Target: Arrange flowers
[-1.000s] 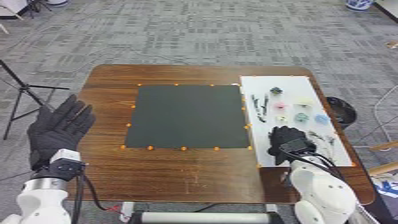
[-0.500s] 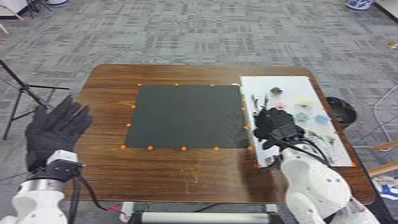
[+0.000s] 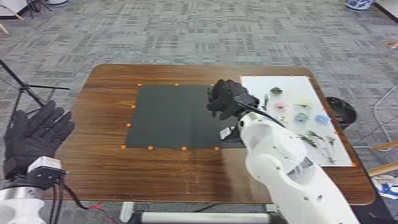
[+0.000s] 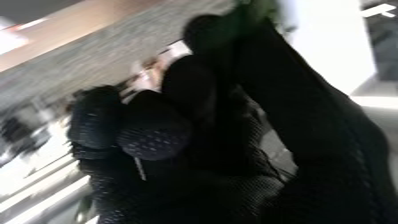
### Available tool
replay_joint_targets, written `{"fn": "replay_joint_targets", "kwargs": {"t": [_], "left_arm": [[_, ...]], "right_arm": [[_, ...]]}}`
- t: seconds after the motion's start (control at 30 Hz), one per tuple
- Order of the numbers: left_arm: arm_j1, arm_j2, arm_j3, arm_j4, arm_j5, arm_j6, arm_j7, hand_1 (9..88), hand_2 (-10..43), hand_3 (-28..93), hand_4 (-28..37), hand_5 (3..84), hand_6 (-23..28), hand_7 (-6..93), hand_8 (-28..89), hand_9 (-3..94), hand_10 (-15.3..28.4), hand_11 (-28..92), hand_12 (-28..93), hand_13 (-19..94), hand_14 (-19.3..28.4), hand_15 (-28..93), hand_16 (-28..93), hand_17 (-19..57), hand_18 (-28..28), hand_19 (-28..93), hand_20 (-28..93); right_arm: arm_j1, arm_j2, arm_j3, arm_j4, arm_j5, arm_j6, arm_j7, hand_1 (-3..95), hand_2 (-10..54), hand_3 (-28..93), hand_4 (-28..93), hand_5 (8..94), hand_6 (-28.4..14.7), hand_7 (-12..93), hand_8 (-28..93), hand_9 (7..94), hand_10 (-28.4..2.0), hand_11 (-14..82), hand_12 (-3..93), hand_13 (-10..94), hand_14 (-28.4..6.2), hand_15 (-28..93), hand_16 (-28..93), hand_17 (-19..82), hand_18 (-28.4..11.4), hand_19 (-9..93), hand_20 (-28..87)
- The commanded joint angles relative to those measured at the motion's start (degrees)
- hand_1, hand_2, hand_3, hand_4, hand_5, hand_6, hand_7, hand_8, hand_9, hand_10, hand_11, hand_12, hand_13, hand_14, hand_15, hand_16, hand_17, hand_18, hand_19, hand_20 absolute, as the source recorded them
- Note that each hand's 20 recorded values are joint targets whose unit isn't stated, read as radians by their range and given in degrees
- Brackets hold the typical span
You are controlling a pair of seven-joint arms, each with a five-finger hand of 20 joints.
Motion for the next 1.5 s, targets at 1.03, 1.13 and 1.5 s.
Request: {"fn": "replay_joint_targets", "kwargs": {"t": [1.03, 1.13, 1.5], "left_arm": [[0.9, 2.00, 1.43, -0.30, -4.86, -1.66, 6.96, 27.5, 17.1, 56, -28.3, 41.9, 8.1, 7.5, -8, 34.9, 14.1, 18, 8, 26, 15.7, 24, -4, -7.0, 16.0, 38, 10], [0.5, 1.77, 1.91, -0.06, -4.67, -2.42, 6.94, 26.8, 16.9, 57, -28.3, 41.9, 8.1, 7.6, -8, 34.8, 14.2, 18, 8, 27, 15.7, 24, -4, -7.0, 16.0, 38, 10], [-0.7, 2.25, 1.88, 0.25, -5.14, -3.11, 6.63, 25.4, 15.4, 62, -28.3, 41.9, 8.1, 7.8, -8, 34.8, 14.3, 18, 8, 27, 15.6, 25, -4, -7.2, 16.0, 38, 10]], "right_arm": [[3.4, -28.6, -6.9, 23.8, -4.8, -1.1, 6.3, 50.5, -6.2, 70, -20, 71.5, -2.7, 55, 21, 71.9, -13.3, 51.4, 57.0, 72, -12.6, 75, 44, 47, -24.3, 91, 29], [4.3, -28.7, -6.7, 25.3, -6.9, -0.9, 5.4, 50.8, -5.8, 70, -21, 70.8, -2.8, 55, 21, 71.4, -13.2, 51.4, 56.8, 72, -12.5, 75, 44, 47, -24.2, 91, 29], [4.2, -31.9, -5.4, 28.3, -10.1, -4.4, 7.6, 50.3, -6.5, 71, -21, 70.7, -2.5, 55, 19, 71.8, -13.4, 51.6, 56.1, 72, -12.5, 75, 43, 46, -24.1, 91, 29]]}}
